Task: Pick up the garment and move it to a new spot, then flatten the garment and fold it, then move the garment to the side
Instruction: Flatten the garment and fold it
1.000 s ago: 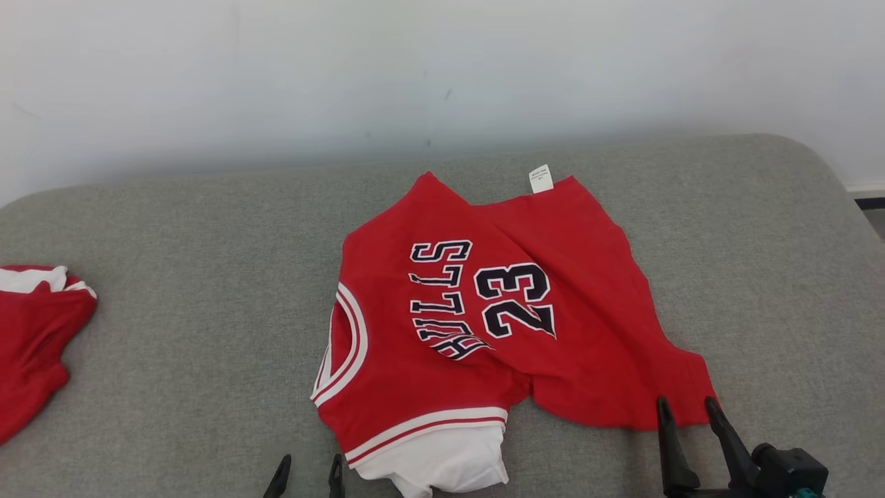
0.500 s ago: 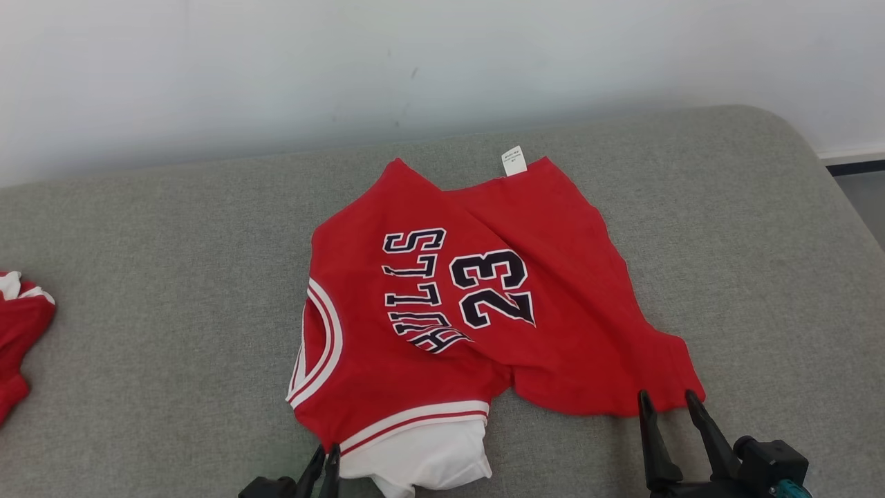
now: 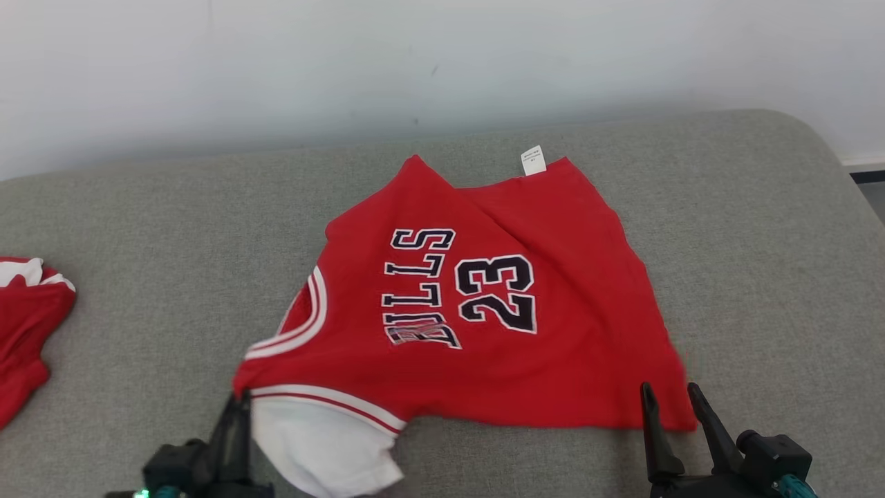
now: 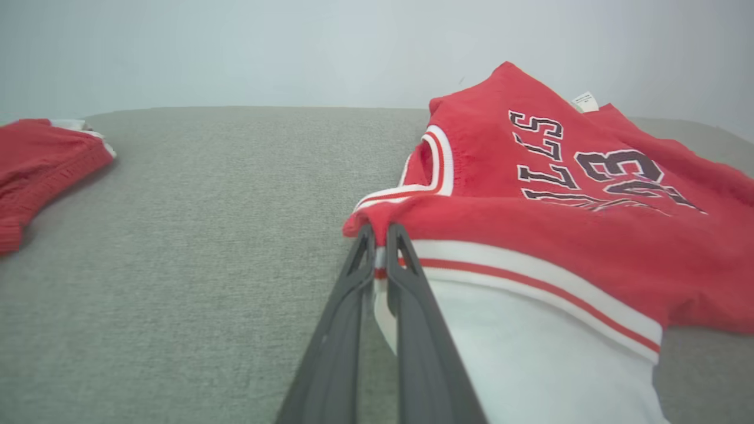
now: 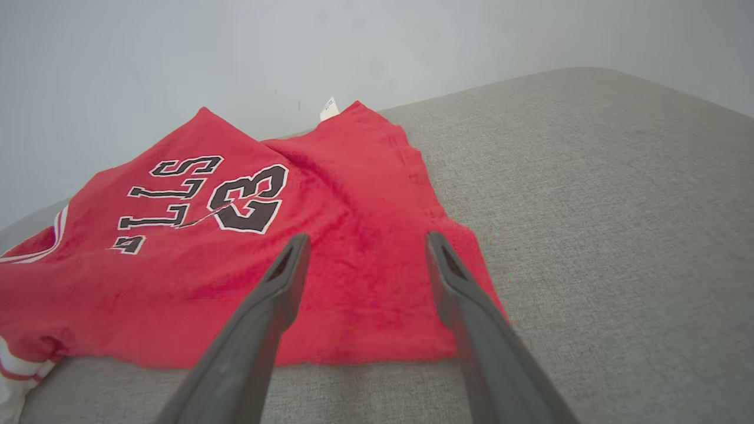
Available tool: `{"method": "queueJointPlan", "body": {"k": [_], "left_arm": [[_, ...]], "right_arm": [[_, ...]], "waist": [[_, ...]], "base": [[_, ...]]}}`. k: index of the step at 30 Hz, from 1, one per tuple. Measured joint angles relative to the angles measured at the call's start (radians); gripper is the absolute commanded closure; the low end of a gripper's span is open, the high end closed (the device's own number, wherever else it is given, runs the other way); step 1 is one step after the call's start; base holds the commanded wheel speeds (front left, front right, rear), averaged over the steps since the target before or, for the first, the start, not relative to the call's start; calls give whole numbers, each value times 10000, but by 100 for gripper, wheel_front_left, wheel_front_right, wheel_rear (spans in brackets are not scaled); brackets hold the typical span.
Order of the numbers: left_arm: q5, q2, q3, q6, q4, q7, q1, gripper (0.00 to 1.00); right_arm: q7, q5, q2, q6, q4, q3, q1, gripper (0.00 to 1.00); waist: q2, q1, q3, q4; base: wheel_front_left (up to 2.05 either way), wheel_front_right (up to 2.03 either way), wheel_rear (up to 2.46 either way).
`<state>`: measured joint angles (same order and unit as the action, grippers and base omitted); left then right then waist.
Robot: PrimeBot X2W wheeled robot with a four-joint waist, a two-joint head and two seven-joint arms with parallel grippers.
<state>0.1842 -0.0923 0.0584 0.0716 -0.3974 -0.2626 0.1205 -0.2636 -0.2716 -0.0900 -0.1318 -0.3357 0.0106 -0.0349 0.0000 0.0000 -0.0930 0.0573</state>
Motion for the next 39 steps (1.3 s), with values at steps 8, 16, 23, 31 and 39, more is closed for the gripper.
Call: {"method": "queueJointPlan", "body": {"k": [8, 16, 23, 31, 39], "left_arm": [[-322, -165, -640, 173, 322, -2, 1, 100], [-550, 23, -700, 314, -311, -2, 9, 0], [-504, 280, -999, 309, 82, -2, -881, 0], [71, 407, -180, 309, -92, -2, -1698, 0], [1039, 416, 769, 19, -616, 0, -1616, 0]], "right_arm": [[-4, -13, 0, 0, -104, 31, -4, 0], [-4, -69, -61, 0, -186, -6, 153, 0], [-4, -69, -98, 0, -81, -259, 677, 0], [-4, -56, -84, 0, -313, -332, 988, 0], [-6, 171, -196, 0, -644, -274, 895, 0]], "waist": [[0, 0, 146, 23], [-1, 0, 349, 36], [0, 0, 484, -115], [0, 0, 474, -256], [0, 0, 343, -285]], "base": [[0, 0, 0], [0, 0, 0], [0, 0, 0], [0, 0, 0], [0, 0, 0]]}}
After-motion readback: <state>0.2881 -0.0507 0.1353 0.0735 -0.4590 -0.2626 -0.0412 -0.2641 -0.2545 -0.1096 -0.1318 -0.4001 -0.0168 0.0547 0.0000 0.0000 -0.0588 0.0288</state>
